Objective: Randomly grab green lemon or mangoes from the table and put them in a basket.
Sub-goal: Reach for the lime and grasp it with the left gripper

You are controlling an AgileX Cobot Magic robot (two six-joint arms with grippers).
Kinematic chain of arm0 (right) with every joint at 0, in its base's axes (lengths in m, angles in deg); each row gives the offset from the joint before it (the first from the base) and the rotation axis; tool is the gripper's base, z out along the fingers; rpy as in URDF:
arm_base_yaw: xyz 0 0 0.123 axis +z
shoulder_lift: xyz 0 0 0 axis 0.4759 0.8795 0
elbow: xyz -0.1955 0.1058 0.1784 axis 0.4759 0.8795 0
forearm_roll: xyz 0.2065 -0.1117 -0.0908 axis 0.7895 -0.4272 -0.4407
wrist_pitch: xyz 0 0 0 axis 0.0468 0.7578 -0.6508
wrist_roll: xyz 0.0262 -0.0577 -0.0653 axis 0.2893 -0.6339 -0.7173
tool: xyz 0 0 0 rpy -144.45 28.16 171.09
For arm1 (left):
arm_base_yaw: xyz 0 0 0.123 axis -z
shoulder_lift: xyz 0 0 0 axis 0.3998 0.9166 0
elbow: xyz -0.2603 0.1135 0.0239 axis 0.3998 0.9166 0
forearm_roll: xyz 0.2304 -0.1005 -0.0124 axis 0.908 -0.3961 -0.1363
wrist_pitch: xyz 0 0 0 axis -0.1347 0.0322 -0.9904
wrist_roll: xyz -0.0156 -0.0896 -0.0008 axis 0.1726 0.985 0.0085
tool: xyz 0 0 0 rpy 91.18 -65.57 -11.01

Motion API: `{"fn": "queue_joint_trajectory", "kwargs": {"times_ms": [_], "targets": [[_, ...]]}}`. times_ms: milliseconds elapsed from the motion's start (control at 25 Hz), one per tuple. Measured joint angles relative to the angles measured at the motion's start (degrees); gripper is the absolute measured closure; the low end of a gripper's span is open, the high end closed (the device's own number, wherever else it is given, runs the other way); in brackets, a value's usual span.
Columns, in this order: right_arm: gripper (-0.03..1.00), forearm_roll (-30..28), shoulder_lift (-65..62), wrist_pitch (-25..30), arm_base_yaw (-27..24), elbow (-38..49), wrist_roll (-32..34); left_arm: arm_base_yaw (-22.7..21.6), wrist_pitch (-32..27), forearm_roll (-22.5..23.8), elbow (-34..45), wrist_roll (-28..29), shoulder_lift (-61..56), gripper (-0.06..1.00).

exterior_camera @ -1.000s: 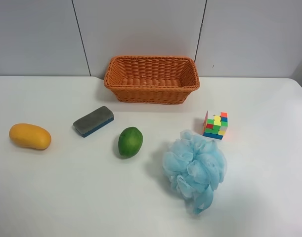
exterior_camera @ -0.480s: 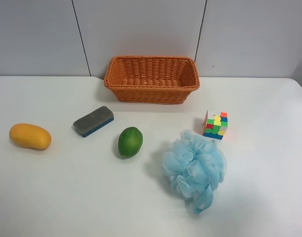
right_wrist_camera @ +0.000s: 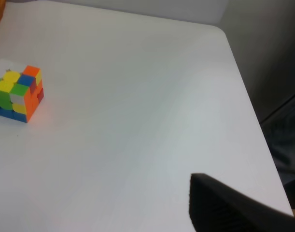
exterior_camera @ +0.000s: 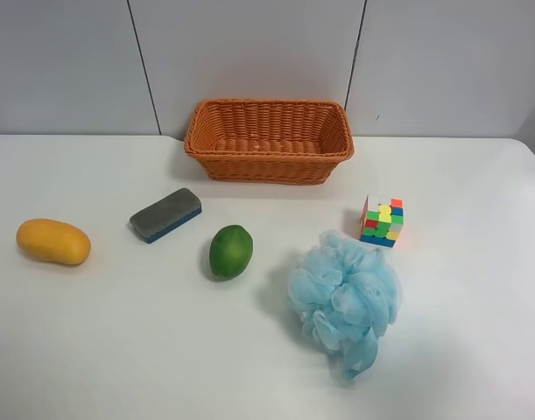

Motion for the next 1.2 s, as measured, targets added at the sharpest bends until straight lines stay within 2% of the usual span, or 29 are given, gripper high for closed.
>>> {"fn": "queue_joint_trajectory", "kwargs": {"times_ms": [280,440,600,1000,1200], "targets": [[-0.02,0.0,0.0,0.0,0.0,0.0,0.0,0.0,-1.01,-1.06,-12.05,0.05,22.31,-0.05],[-0.02,0.0,0.0,0.0,0.0,0.0,0.0,2.26,-0.89,-2.28,-15.92,1.26,32.24,-0.05],[-0.02,0.0,0.0,0.0,0.0,0.0,-0.05,7.68,1.19,-1.8,-17.28,5.91,39.83,-0.05],[-0.02,0.0,0.0,0.0,0.0,0.0,-0.05,24.73,8.52,3.8,-17.69,25.63,55.24,-0.05],[-0.02,0.0,0.0,0.0,0.0,0.0,-0.05,29.72,9.72,4.57,-20.75,30.86,63.35,-0.05]]}}
